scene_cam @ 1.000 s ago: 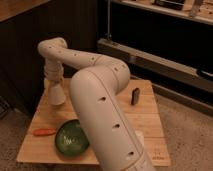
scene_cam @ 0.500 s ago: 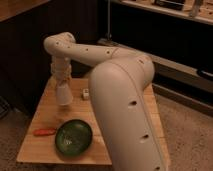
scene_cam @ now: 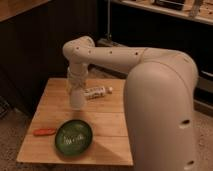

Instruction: Place the ceramic cup over the eraser

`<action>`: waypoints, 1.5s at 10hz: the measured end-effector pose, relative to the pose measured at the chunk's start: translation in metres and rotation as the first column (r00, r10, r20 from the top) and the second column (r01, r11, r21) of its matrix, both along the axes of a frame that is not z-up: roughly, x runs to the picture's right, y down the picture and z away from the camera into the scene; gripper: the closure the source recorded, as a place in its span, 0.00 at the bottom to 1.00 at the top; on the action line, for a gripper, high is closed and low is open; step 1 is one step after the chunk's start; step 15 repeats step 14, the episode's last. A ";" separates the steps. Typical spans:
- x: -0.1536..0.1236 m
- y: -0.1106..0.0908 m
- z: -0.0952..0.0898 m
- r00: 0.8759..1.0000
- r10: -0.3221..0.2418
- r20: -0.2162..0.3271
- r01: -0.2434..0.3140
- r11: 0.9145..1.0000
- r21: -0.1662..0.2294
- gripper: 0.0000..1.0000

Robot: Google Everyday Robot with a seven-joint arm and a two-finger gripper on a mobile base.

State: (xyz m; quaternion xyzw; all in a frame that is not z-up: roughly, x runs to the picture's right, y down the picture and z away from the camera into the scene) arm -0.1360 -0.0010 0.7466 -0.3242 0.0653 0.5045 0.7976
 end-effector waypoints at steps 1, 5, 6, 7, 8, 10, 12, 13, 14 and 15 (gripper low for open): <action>0.017 0.005 -0.003 0.999 0.026 -0.022 -0.026 1.000 -0.003 0.98; 0.047 0.013 -0.008 0.995 0.072 -0.072 -0.073 0.997 0.001 0.98; 0.055 0.015 -0.012 0.990 0.100 -0.102 -0.100 0.995 0.003 0.98; 0.065 0.016 -0.013 0.986 0.113 -0.123 -0.112 0.994 0.012 0.98; 0.080 0.020 -0.018 0.979 0.136 -0.149 -0.135 0.991 0.016 0.98; 0.120 0.030 -0.030 0.959 0.189 -0.213 -0.187 0.982 0.029 0.98; 0.167 0.043 -0.045 0.921 0.262 -0.289 -0.260 0.965 0.047 0.98; 0.186 0.049 -0.052 0.898 0.298 -0.323 -0.296 0.954 0.057 0.98; 0.199 0.054 -0.056 0.881 0.323 -0.346 -0.321 0.945 0.064 0.98; 0.199 0.054 -0.056 0.881 0.323 -0.346 -0.321 0.945 0.064 0.98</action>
